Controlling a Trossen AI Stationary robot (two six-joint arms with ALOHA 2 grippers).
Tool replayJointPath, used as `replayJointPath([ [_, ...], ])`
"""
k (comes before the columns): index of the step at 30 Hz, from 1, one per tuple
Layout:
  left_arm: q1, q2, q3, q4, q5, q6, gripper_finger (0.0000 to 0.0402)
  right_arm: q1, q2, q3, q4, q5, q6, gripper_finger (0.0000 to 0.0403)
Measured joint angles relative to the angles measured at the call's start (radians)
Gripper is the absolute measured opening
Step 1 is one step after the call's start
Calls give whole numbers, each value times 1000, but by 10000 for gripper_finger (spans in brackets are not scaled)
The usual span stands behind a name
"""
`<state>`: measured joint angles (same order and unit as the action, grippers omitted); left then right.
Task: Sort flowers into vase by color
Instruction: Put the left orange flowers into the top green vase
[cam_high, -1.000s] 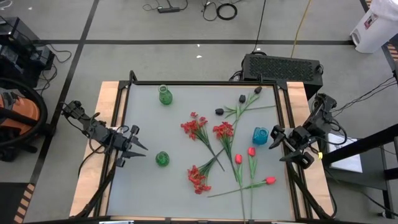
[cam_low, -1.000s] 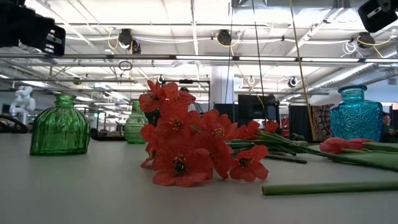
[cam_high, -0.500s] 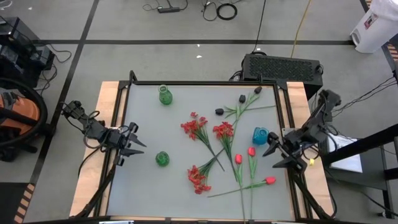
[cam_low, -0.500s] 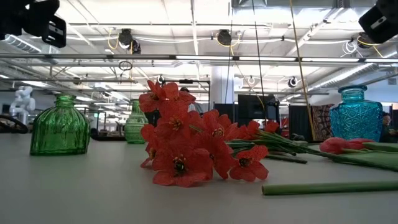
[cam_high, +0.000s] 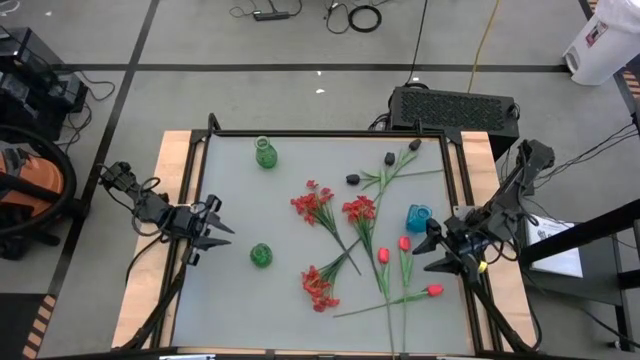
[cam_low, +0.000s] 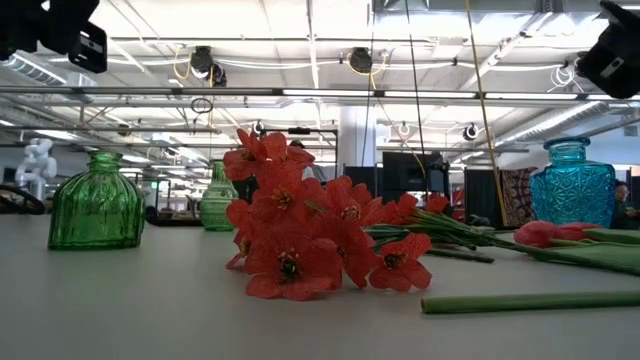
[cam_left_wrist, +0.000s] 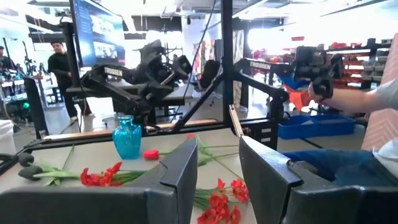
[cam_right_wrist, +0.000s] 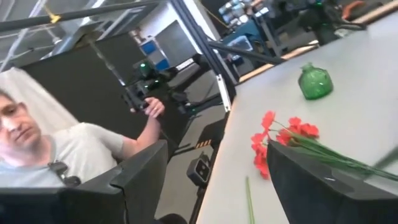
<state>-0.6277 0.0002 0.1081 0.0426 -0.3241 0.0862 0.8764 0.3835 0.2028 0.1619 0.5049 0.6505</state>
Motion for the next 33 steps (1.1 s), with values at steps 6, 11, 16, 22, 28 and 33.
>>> replayJointPath([
  [6,0,0,0,4,-4,0,128,0,31,0,22,74,44,267],
  [11,0,0,0,3,-8,0,128,0,56,0,68,112,46,267],
  [16,0,0,0,3,-12,1,128,0,87,0,92,132,55,267],
  [22,0,0,0,1,-69,1,128,0,141,0,116,132,157,267],
  [28,0,0,0,0,-82,33,128,0,202,0,119,132,218,267],
  [33,0,0,0,0,-87,34,128,0,253,0,119,172,261,267],
])
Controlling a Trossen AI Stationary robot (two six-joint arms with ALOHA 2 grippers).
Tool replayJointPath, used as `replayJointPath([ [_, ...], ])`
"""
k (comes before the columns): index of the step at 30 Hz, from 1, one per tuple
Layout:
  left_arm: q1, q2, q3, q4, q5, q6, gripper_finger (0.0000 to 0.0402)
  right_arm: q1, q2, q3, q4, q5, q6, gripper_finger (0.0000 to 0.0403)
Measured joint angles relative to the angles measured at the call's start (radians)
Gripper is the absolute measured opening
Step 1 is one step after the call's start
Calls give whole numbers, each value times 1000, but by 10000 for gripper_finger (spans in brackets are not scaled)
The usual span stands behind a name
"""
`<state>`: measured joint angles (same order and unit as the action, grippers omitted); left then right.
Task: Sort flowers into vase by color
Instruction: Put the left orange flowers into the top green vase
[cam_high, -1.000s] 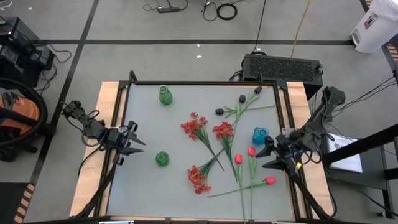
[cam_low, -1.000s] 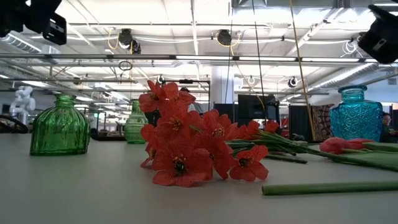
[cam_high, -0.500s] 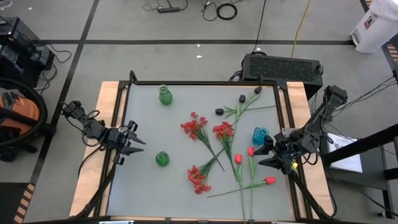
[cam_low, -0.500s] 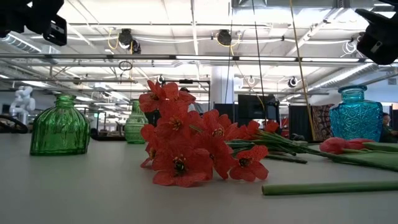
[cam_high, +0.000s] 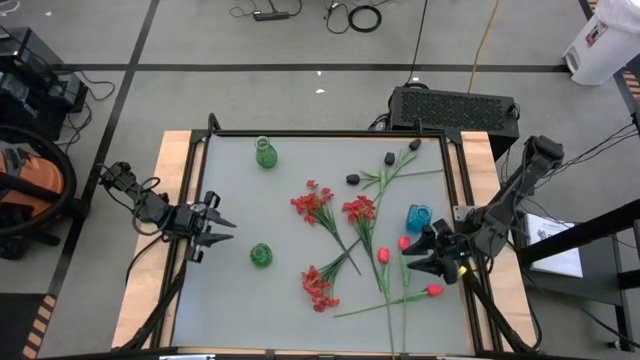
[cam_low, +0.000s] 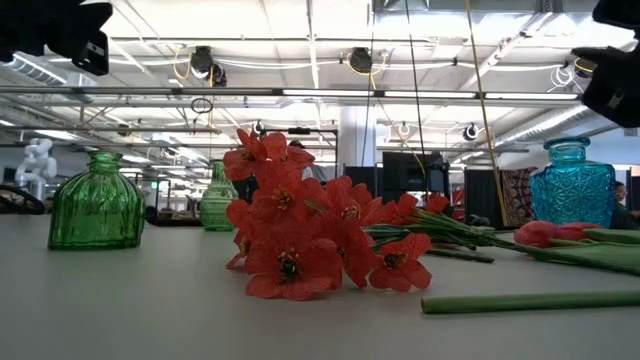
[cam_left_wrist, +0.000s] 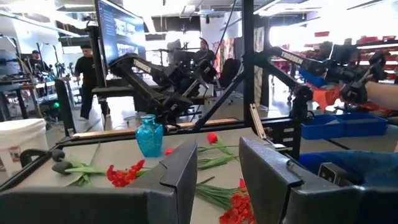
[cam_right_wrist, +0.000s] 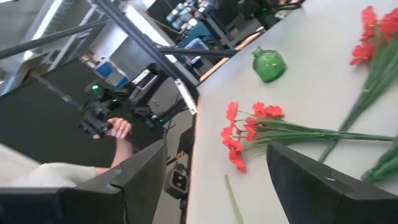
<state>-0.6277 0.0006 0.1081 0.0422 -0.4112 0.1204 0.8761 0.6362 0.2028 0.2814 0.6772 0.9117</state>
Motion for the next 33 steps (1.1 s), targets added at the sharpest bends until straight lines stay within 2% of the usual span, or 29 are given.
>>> replayJointPath([
  [6,0,0,0,0,-11,0,128,-12,56,0,29,7,49,267],
  [12,0,0,0,1,-20,1,128,-29,120,0,107,5,38,267],
  [18,0,0,0,1,-20,0,128,-51,189,20,110,4,44,267],
  [25,0,0,0,1,-20,0,128,-70,294,146,101,-2,-69,267],
  [33,0,0,0,1,-20,0,128,-86,410,389,-72,-2,-197,267],
])
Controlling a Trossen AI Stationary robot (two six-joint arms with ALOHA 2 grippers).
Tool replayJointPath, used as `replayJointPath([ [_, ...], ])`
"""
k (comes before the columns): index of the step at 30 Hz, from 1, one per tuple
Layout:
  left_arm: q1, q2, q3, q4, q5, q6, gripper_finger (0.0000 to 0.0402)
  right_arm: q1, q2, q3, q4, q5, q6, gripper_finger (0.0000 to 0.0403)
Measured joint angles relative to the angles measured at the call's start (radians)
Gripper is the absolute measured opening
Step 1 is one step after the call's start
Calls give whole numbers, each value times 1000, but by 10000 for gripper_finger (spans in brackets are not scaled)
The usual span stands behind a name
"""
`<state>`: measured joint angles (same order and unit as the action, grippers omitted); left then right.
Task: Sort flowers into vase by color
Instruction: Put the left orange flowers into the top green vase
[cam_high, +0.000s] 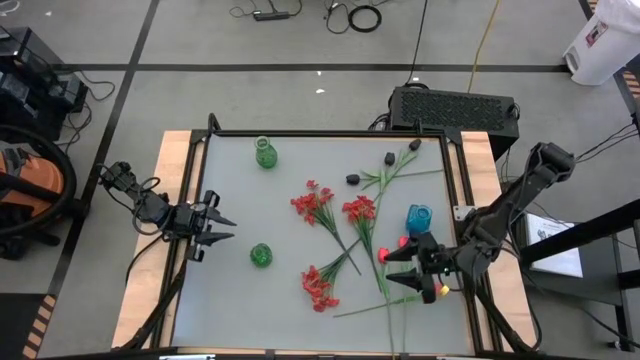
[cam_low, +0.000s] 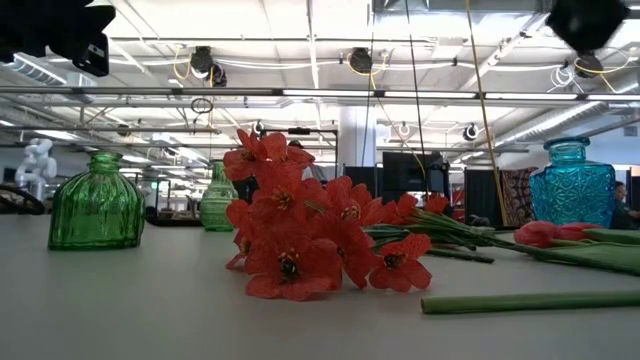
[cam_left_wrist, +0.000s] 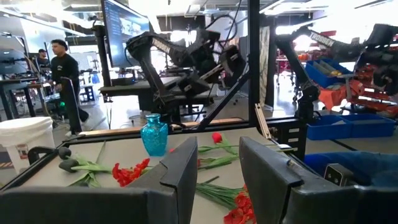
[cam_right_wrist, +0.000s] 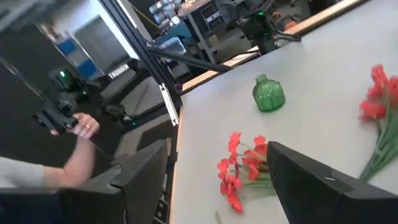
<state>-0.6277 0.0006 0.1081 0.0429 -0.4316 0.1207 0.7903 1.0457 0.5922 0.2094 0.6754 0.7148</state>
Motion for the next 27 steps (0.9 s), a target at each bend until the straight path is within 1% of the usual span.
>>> replayJointPath([
  [4,0,0,0,0,0,0,128,-5,56,131,-127,0,-66,267],
  [7,0,0,0,-1,-1,0,128,-5,91,200,-195,0,-138,267],
  [11,0,0,0,0,-2,0,128,-5,123,238,-220,0,-228,267],
  [13,0,0,0,2,-24,-2,128,-5,131,238,-223,3,-268,267],
  [15,0,0,0,1,-78,-7,128,-8,139,238,-227,4,-315,267],
  [17,0,2,0,2,-152,-11,128,-13,145,238,-227,4,-361,267],
  [20,0,2,0,1,-279,-65,128,-21,153,238,-232,5,-419,267],
  [27,1,6,0,-3,-509,-186,128,-26,177,238,-240,5,-493,267],
])
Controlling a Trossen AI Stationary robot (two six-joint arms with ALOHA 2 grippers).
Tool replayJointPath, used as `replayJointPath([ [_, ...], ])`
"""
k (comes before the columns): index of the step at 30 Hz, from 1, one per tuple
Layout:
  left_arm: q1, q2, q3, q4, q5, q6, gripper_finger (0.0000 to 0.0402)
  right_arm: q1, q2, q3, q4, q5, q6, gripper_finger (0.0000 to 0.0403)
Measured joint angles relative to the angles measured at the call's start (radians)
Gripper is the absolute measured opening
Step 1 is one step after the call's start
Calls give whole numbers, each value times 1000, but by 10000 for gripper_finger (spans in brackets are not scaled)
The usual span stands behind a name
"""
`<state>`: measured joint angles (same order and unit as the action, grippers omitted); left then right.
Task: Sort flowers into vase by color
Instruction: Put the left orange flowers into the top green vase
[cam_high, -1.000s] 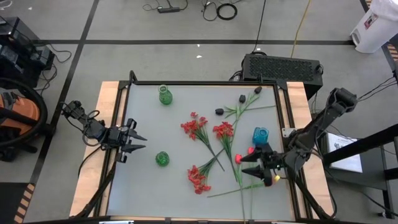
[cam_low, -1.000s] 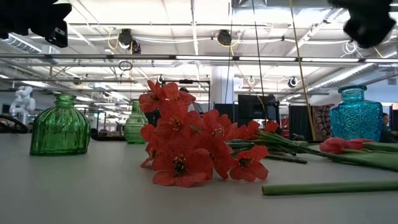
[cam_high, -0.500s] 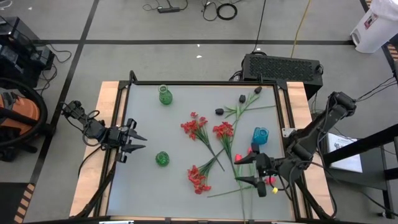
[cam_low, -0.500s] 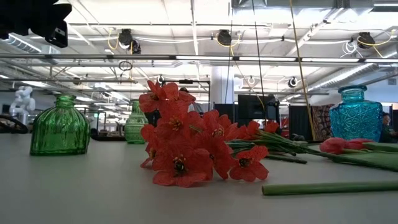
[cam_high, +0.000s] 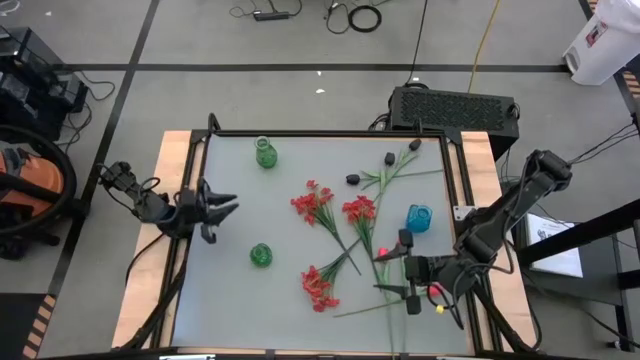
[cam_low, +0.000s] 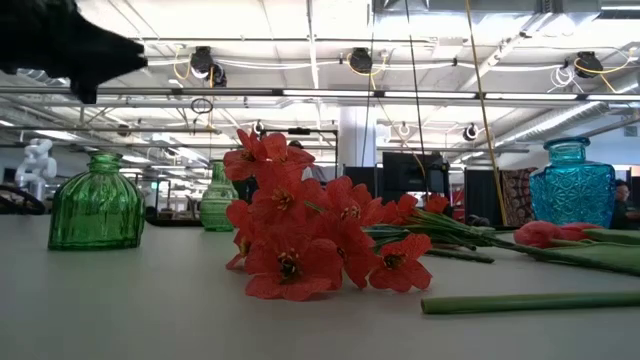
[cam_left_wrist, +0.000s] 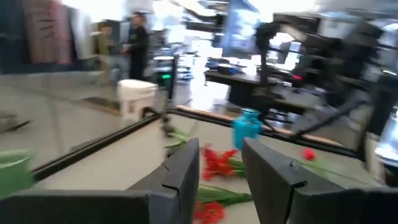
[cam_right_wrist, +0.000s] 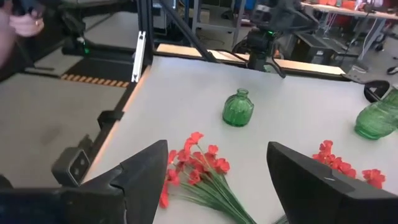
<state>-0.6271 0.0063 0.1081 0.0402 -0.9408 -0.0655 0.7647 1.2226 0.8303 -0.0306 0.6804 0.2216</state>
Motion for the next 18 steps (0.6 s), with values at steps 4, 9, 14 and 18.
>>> replayJointPath([
  [4,0,0,0,-5,-133,-5,128,0,17,0,-1,0,-2,267],
  [9,-1,0,0,-18,-172,0,128,0,39,0,-3,0,-2,267],
  [14,-1,0,0,-60,-175,-8,128,-6,67,0,-6,0,-3,267],
  [18,-1,0,0,-61,-173,-32,128,-12,87,0,-32,0,-8,267],
])
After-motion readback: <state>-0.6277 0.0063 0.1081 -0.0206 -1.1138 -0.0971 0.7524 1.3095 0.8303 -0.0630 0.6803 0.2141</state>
